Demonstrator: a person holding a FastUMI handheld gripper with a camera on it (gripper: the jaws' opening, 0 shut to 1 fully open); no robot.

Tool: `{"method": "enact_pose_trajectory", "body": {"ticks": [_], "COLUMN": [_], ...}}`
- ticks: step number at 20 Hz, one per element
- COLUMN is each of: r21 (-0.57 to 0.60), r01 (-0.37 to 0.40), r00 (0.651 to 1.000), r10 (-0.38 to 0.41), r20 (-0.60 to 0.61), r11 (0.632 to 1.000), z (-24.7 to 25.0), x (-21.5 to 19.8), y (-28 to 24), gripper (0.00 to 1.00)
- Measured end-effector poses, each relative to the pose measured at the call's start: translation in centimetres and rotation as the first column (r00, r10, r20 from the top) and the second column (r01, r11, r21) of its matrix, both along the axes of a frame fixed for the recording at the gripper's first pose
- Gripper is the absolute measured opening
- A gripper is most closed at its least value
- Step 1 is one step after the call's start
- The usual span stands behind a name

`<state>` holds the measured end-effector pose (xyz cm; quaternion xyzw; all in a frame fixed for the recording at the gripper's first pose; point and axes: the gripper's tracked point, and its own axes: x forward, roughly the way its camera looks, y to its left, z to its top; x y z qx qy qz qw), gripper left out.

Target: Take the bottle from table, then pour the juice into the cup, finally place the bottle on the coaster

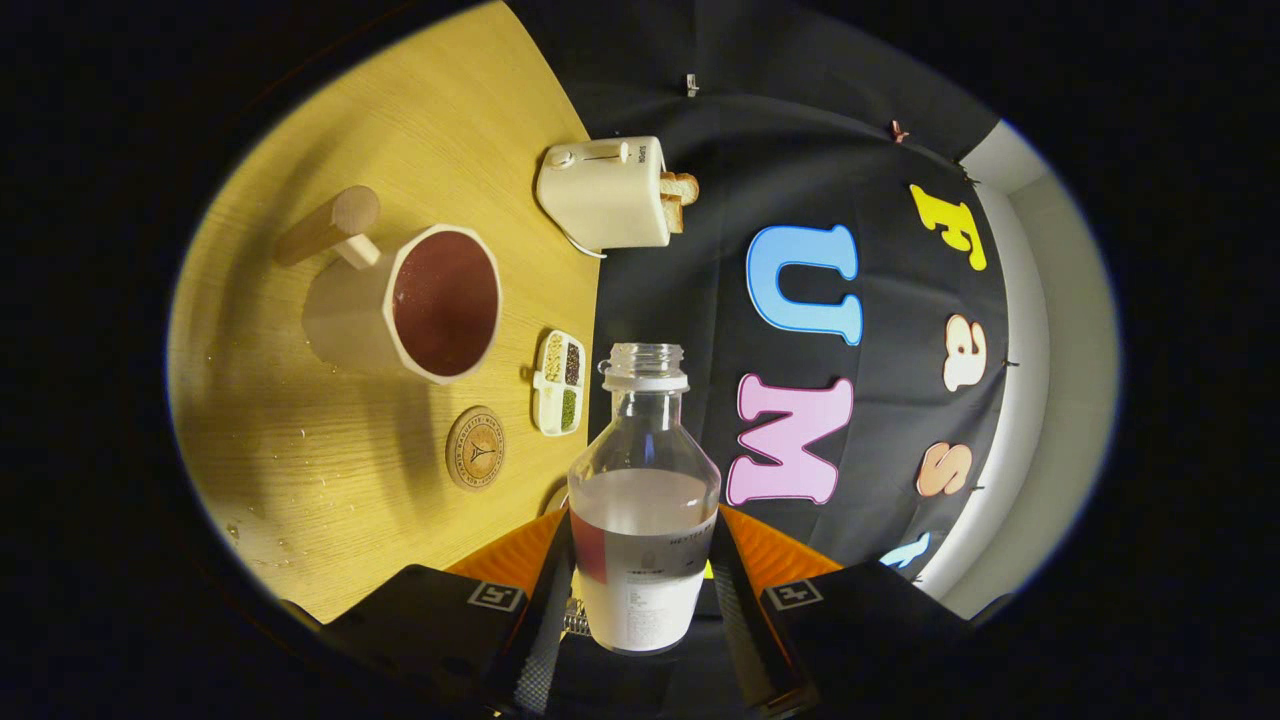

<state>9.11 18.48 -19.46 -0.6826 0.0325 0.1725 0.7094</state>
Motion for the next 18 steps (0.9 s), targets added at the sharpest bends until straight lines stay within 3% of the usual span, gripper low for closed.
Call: {"method": "enact_pose_trajectory", "body": {"ticks": [18], "r21": [-0.135], "r01": [-0.055], "r00": [0.998], "r10": [0.056], "r20": [0.007], "r11": [0.989], "z": [-0.8], "x": [-0.4], "y": [0.2], "gripper": [0.72]}}
